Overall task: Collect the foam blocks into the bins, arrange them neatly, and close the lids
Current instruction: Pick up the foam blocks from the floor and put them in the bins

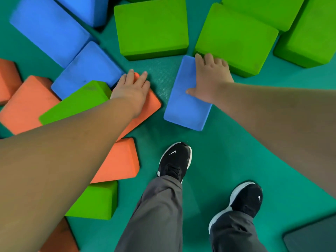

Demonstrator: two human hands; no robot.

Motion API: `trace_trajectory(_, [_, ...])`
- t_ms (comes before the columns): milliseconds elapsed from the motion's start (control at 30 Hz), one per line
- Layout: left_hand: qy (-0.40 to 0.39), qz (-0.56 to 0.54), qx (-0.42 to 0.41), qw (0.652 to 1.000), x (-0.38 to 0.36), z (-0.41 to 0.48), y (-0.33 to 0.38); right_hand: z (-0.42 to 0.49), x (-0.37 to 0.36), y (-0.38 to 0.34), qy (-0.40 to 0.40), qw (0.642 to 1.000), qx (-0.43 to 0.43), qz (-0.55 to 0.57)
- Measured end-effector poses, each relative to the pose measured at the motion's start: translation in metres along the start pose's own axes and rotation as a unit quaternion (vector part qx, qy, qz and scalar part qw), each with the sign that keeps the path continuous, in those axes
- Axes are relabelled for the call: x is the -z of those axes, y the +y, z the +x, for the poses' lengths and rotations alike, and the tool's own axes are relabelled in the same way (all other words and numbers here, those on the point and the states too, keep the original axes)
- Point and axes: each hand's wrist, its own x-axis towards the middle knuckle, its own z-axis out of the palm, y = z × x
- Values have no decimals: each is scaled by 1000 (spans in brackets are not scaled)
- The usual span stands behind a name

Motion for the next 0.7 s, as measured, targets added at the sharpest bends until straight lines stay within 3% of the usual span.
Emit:
trace_trajectory(200, [15, 126, -36, 991, 13, -11, 26, -27, -16, 14, -45, 994, -46, 84])
trace_trajectory(433, [-40, 231, -38, 971, 58, -28, 42, -78, -25, 20, 1, 952, -96, 291])
trace_trajectory(700, [-127, 315, -78, 937, 88, -45, 79, -129, -29, 61, -5, 946, -93, 309])
